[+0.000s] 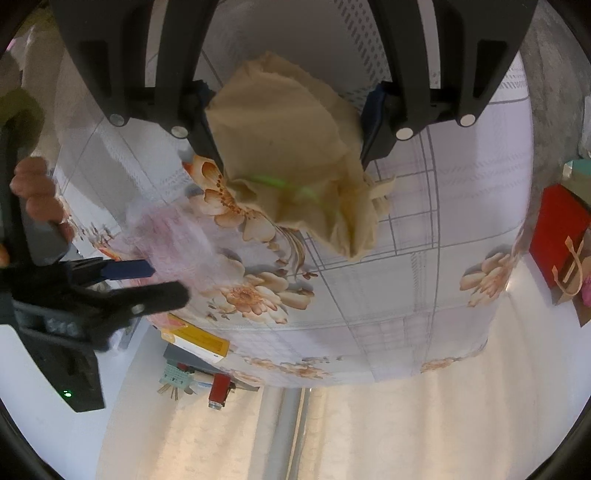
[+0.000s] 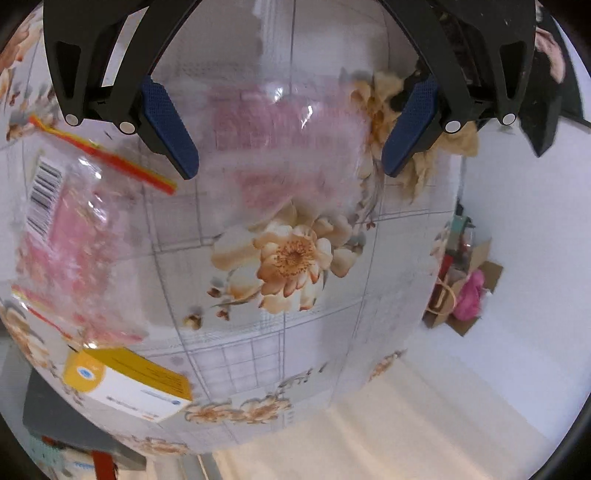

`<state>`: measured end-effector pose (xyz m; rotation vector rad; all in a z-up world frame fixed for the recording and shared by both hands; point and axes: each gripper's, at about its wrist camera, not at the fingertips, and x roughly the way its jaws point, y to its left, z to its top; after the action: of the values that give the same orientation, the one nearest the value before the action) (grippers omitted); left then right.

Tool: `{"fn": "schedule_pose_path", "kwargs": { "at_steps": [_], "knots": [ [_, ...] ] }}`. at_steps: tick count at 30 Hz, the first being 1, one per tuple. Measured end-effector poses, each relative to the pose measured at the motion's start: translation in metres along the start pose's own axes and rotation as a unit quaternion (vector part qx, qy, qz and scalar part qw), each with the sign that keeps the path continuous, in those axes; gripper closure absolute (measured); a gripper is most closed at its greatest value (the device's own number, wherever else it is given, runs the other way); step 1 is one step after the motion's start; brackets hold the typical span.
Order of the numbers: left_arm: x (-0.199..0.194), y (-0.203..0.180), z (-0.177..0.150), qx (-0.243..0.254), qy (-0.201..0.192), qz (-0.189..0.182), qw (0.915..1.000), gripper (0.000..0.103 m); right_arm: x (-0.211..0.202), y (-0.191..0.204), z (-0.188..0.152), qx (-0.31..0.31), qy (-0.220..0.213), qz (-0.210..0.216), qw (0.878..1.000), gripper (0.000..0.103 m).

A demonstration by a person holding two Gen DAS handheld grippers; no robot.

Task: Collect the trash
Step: 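Hold the paper with the left tool while the right tool grasps the printed plastic bag, then carry the paper with the left tool while the right tool carries the bag toward the wastebasket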

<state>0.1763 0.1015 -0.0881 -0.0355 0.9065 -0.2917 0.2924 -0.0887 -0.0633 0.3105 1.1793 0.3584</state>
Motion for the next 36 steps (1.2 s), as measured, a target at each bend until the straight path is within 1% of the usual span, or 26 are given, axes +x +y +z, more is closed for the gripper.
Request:
{"fn": "schedule_pose_path", "kwargs": {
  "at_steps": [3,5,6,8,12,13,14,15,16,17,18,20,21,22,23,26,29,36],
  "knots": [
    [0.000,-0.001,0.000,-0.004,-0.001,0.005,1.0000,0.044,0.014,0.011,-0.003,-0.025,0.009,-0.044,0.999,0.008],
    [0.000,-0.002,0.000,-0.004,-0.002,0.009,1.0000,0.044,0.022,0.019,-0.009,-0.053,0.011,-0.075,0.996,0.007],
    [0.001,-0.003,0.000,-0.004,-0.001,0.010,0.9999,0.044,0.022,0.022,-0.013,-0.067,0.006,-0.085,0.994,0.007],
    [0.001,-0.004,-0.001,-0.001,-0.002,0.013,0.9999,0.044,0.022,0.028,-0.021,-0.093,0.009,-0.094,0.991,0.007],
    [0.001,-0.004,-0.001,-0.002,-0.003,0.016,0.9999,0.045,0.018,0.029,-0.033,-0.120,0.007,-0.087,0.989,0.007],
    [0.002,-0.006,-0.001,-0.001,-0.004,0.022,0.9998,0.048,0.017,0.028,-0.035,-0.123,0.005,-0.084,0.989,0.007],
    [0.002,-0.006,-0.001,0.000,-0.005,0.023,0.9997,0.053,0.015,0.025,-0.037,-0.125,0.002,-0.081,0.989,0.009],
    [0.002,-0.005,-0.001,-0.002,-0.006,0.023,0.9997,0.055,0.014,0.024,-0.038,-0.126,0.000,-0.079,0.989,0.011],
    [0.002,-0.005,0.000,-0.004,-0.006,0.022,0.9997,0.058,0.011,0.022,-0.039,-0.127,-0.002,-0.078,0.989,0.014],
    [0.003,-0.004,0.000,-0.006,-0.005,0.021,0.9998,0.062,0.008,0.019,-0.042,-0.126,-0.005,-0.077,0.989,0.022],
    [0.002,-0.004,0.000,-0.006,-0.004,0.020,0.9998,0.066,0.006,0.018,-0.043,-0.126,-0.007,-0.080,0.989,0.027],
    [0.002,-0.005,0.001,-0.007,-0.002,0.017,0.9998,0.071,0.005,0.016,-0.045,-0.119,-0.008,-0.071,0.990,0.040],
    [0.001,-0.006,0.000,-0.007,-0.002,0.017,0.9998,0.073,0.004,0.012,-0.043,-0.113,-0.009,-0.067,0.991,0.044],
    [0.000,-0.007,-0.001,-0.006,-0.001,0.018,0.9998,0.073,0.003,0.011,-0.043,-0.111,-0.010,-0.065,0.992,0.052],
    [0.000,-0.009,-0.001,-0.005,-0.001,0.019,0.9998,0.074,0.000,0.008,-0.043,-0.102,-0.010,-0.058,0.993,0.057],
    [-0.002,-0.012,0.001,-0.002,-0.001,0.019,0.9998,0.076,-0.003,0.000,-0.043,-0.076,-0.010,-0.039,0.996,0.065],
    [-0.004,-0.016,0.001,0.000,-0.003,0.020,0.9998,0.077,-0.009,-0.009,-0.048,-0.055,-0.012,-0.019,0.998,0.068],
    [-0.008,-0.026,0.004,0.007,-0.007,0.018,0.9998,0.078,-0.025,-0.015,-0.059,-0.036,-0.029,0.008,0.999,0.069]
  ]
}}
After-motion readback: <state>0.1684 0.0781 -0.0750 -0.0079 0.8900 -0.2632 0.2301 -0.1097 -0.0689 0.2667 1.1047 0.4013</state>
